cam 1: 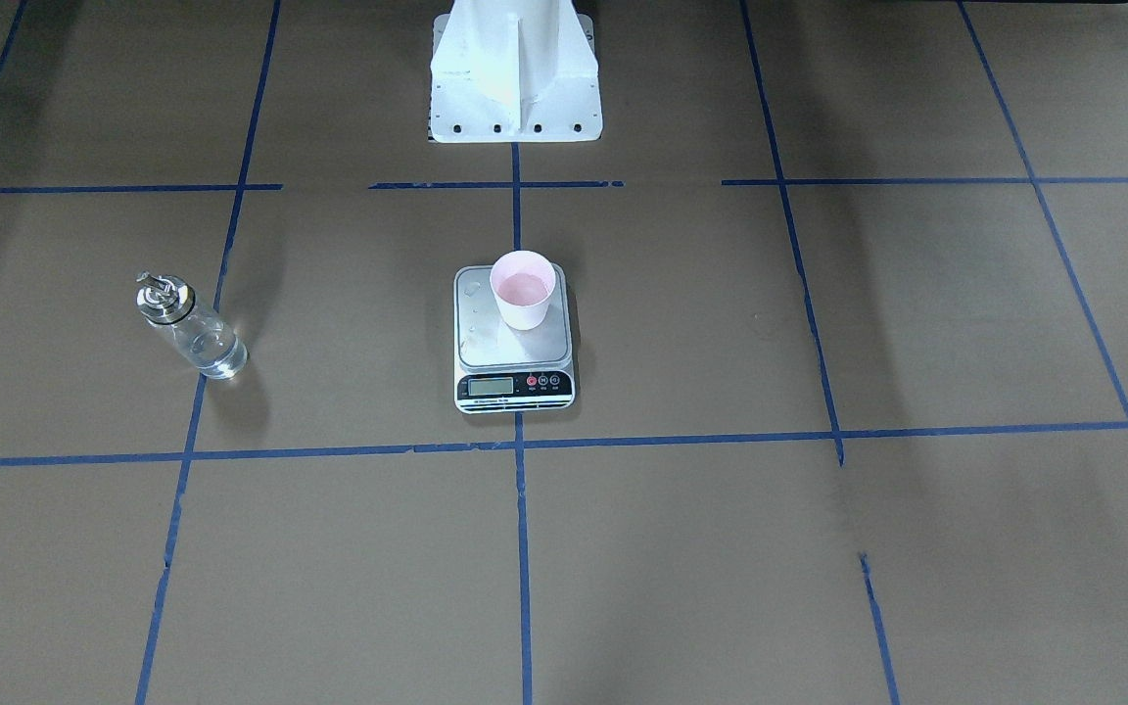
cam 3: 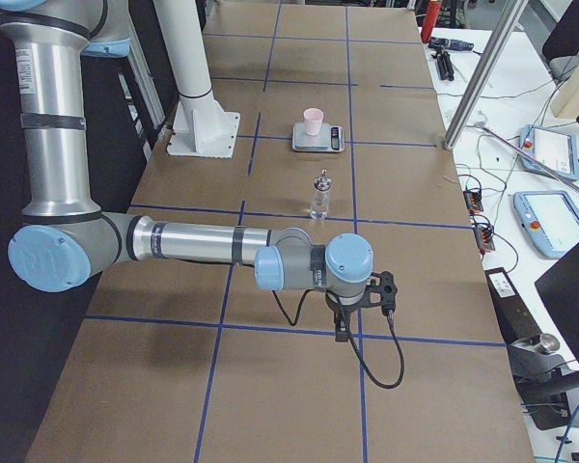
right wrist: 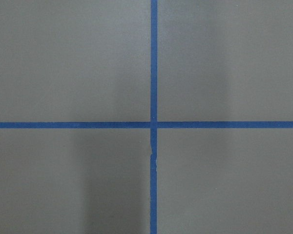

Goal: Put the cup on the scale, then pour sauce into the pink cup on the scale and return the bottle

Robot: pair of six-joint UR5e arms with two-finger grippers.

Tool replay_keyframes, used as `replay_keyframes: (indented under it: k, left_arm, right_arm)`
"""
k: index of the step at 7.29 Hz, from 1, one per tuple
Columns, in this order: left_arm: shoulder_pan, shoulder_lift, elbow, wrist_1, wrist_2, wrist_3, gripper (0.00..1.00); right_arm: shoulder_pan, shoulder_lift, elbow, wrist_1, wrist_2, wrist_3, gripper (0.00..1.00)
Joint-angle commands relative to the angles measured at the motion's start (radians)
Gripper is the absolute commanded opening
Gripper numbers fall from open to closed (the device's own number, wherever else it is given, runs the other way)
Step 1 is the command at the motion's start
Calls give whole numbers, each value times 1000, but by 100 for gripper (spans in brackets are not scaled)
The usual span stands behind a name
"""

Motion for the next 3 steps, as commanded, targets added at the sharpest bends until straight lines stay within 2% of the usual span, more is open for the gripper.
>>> replay_keyframes:
  k: [1,3]
  left_arm:
    - [0,0,0,0,-2,0,100]
    - [0,-8,1,0,0,0,100]
  right_arm:
    - [0,3,0,0,0,0,100]
    - [-1,3,-1,0,0,0,100]
